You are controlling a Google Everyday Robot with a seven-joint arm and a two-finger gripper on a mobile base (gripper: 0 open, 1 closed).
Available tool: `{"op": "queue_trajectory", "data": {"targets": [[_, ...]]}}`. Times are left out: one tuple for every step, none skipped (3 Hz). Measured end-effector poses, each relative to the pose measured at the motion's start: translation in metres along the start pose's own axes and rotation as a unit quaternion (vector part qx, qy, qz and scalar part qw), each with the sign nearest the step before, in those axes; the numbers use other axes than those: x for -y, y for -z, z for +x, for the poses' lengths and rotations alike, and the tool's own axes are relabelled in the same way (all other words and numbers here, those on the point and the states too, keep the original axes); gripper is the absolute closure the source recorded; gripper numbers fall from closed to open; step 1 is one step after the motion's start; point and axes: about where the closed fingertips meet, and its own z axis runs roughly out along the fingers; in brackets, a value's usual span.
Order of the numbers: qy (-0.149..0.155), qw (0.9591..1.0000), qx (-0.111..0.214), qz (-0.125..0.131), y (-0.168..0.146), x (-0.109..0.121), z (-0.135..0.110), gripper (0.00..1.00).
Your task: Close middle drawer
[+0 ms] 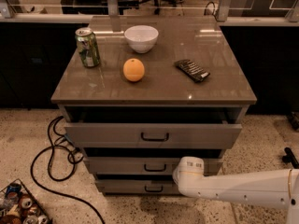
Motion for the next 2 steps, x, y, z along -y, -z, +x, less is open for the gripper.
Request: {"op": "queue_trajectory", "data": {"targets": [[0.000,1.0000,0.000,0.000,0.0003,-0.0004,0.0005,1.00],[0.000,1.0000,0.000,0.000,0.0000,-0.0006,0.0008,0.75]]}}
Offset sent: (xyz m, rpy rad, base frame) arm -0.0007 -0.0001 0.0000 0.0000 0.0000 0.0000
